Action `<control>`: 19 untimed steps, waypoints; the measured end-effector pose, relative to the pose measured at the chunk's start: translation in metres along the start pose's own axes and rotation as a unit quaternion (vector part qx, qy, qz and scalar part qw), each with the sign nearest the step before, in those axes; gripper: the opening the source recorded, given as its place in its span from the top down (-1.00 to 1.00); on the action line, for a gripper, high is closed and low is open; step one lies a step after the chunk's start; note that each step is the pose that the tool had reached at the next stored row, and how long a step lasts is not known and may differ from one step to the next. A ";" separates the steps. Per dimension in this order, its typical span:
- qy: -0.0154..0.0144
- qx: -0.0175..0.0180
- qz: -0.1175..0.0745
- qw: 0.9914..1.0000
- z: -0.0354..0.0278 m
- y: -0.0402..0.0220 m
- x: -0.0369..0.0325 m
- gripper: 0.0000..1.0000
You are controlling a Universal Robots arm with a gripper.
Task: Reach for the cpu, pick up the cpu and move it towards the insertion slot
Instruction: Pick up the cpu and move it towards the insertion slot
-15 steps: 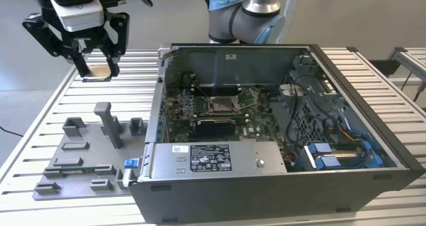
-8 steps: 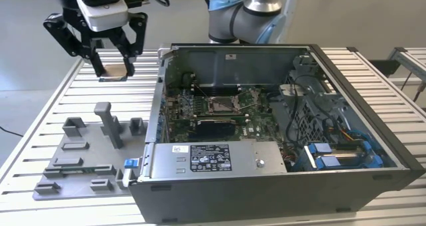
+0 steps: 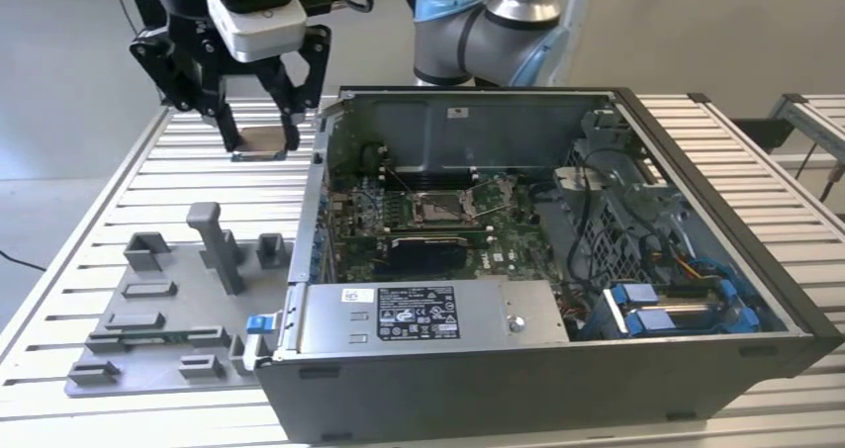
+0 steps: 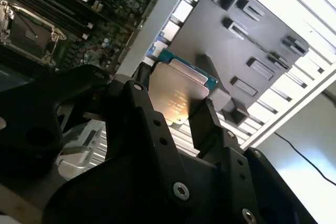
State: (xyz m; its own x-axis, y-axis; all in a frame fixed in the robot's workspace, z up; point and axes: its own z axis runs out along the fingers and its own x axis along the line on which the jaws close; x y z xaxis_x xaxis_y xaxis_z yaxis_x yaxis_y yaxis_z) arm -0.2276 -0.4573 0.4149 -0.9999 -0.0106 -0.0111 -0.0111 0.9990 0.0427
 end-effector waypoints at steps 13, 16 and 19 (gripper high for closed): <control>0.000 0.000 0.000 1.000 0.0008 -0.0005 -0.0430 1.00; 0.000 0.000 0.000 1.000 0.0009 -0.0006 -0.0520 1.00; 0.000 0.000 0.000 1.000 0.0010 -0.0007 -0.0608 1.00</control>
State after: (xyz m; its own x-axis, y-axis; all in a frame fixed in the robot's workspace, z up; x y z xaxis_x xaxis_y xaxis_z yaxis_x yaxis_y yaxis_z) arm -0.1668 -0.4573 0.4146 -0.9999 -0.0106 -0.0111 -0.0111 0.9990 0.0427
